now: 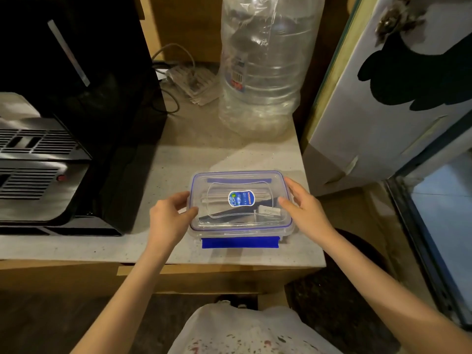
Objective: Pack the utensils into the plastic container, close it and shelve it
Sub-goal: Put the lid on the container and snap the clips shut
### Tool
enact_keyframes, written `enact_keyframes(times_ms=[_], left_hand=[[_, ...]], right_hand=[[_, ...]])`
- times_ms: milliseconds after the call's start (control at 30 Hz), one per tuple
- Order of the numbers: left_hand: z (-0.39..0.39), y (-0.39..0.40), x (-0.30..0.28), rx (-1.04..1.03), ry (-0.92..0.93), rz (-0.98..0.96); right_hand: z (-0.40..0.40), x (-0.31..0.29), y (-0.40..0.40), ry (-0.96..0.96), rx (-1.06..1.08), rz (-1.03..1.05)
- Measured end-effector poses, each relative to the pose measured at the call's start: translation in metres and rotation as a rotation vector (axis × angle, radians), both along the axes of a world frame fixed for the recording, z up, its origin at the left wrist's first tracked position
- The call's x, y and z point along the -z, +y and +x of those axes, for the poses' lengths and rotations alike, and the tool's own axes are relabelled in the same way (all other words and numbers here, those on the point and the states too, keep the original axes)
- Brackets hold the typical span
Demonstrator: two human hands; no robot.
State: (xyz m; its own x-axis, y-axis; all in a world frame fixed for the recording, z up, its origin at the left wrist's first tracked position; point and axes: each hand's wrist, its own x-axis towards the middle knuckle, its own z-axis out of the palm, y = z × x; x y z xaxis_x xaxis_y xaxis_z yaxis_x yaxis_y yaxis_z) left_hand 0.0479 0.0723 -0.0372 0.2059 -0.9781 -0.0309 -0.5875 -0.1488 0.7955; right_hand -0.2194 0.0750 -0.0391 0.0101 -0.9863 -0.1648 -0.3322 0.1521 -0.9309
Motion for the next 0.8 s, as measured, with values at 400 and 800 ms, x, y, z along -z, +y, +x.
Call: enact_keyframes(times_ms=[400,800], left_hand=[[-0.005,-0.008,0.001,0.029,-0.033,-0.004],[-0.015,-0.028,0.012,-0.01,0.078,0.012]], right_hand=[[0.002,0.008,-0.005,0.146,0.059,-0.055],[0.007,0.003,-0.023,0.071,0.091,-0.041]])
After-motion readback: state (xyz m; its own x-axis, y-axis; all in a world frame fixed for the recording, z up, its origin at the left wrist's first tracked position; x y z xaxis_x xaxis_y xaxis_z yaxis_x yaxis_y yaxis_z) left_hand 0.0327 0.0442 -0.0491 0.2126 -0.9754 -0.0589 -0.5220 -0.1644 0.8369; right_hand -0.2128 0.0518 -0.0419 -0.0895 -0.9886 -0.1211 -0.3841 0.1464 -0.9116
